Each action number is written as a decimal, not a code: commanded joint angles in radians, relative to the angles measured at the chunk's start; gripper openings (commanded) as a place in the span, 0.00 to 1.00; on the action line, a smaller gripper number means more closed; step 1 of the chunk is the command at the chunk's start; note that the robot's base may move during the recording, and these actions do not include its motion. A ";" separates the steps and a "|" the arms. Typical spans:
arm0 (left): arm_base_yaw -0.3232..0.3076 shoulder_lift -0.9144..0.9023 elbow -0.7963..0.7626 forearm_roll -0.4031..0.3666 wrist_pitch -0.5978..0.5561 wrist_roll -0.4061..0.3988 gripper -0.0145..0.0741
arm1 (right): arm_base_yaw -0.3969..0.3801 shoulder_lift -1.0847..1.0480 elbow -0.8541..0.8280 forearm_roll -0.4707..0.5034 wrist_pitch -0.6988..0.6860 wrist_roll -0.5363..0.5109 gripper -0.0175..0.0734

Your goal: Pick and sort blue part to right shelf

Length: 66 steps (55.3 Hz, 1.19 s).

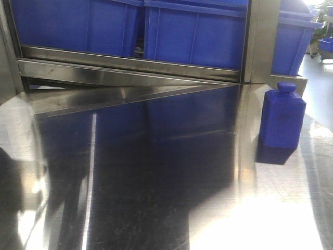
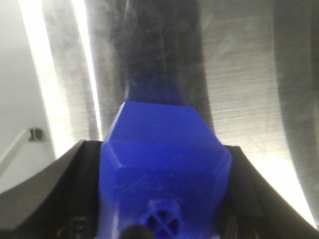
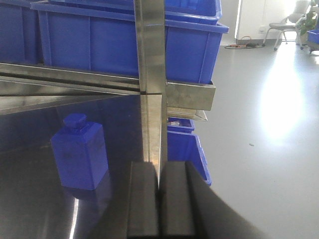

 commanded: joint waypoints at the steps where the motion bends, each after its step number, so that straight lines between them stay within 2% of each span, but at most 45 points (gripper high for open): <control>1: -0.004 -0.113 -0.028 -0.019 -0.046 0.006 0.52 | -0.005 -0.018 -0.009 -0.001 -0.086 0.000 0.24; 16: -0.050 -0.352 0.029 -0.024 -0.203 0.016 0.52 | -0.005 -0.018 -0.009 -0.001 -0.095 0.000 0.24; 26: -0.100 -0.538 0.166 -0.034 -0.360 0.016 0.52 | -0.005 -0.018 -0.022 0.018 -0.114 0.000 0.24; 35: -0.143 -0.709 0.327 -0.055 -0.523 0.016 0.52 | -0.005 -0.015 -0.101 0.018 -0.103 0.000 0.24; 44: -0.142 -0.861 0.467 -0.099 -0.645 0.016 0.52 | -0.005 0.078 -0.287 0.018 0.079 0.000 0.24; 55: -0.142 -0.984 0.563 -0.099 -0.695 0.016 0.52 | 0.010 0.319 -0.602 0.018 0.288 -0.002 0.24; 58: -0.142 -1.001 0.574 -0.099 -0.705 0.016 0.52 | 0.039 0.380 -0.680 0.019 0.346 -0.011 0.24; 66: -0.142 -1.018 0.580 -0.099 -0.707 0.016 0.52 | 0.177 0.581 -0.902 0.023 0.524 -0.063 0.25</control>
